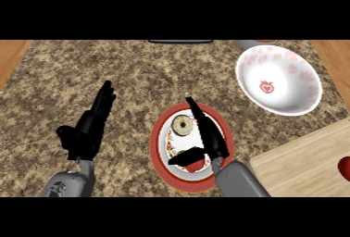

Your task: Pick the cupcake from the plate and place it in the bowl

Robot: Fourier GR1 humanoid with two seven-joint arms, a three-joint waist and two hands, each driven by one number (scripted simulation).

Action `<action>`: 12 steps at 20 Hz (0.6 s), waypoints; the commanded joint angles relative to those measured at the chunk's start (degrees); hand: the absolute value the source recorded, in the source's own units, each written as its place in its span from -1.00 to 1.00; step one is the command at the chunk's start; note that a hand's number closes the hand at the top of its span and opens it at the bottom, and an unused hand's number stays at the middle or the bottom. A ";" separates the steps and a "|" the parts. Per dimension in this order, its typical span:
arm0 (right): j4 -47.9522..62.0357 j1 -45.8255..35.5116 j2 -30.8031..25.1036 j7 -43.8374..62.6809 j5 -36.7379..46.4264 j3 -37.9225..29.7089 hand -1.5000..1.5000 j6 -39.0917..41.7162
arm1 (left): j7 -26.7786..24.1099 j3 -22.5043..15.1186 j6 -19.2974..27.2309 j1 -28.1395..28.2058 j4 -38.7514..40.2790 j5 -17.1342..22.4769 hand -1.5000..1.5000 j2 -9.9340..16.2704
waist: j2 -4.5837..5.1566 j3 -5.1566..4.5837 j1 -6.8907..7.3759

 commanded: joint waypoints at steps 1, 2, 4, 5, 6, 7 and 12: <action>7.62 -3.11 0.01 -0.42 4.34 -1.35 -1.00 -2.67 | -1.14 0.98 -1.48 1.34 -0.48 0.83 0.00 1.02 | 0.04 0.00 0.14; 8.94 -3.72 0.01 0.74 1.74 2.46 -1.00 -5.03 | -0.65 3.70 -2.55 -2.66 3.38 1.85 0.00 2.44 | 0.10 0.00 0.15; 4.57 0.35 -0.21 0.66 5.93 -0.10 -1.00 -1.30 | -1.12 2.57 -1.96 2.06 -0.97 1.41 0.00 1.42 | -0.06 -0.01 -0.17; 5.88 -2.01 0.01 3.26 5.12 2.33 -1.00 -3.07 | -1.25 2.37 -1.84 -0.19 2.19 1.00 0.00 0.64 | -0.02 -0.01 -0.11; 11.30 -7.22 0.01 0.70 2.13 -0.68 -1.00 -0.21 | -4.11 2.65 -3.43 1.87 2.14 1.79 0.00 1.31 | 0.05 0.00 0.16; 7.49 -4.78 0.01 2.66 1.84 2.02 -1.00 -0.98 | -3.13 4.14 -2.04 -3.47 5.86 0.79 0.00 1.05 | 0.02 0.00 -0.11; 13.47 -7.76 0.01 -3.80 2.31 5.19 1.00 1.51 | 0.20 0.69 -1.50 2.15 -1.62 -0.07 0.00 -0.40 | 0.01 0.01 0.31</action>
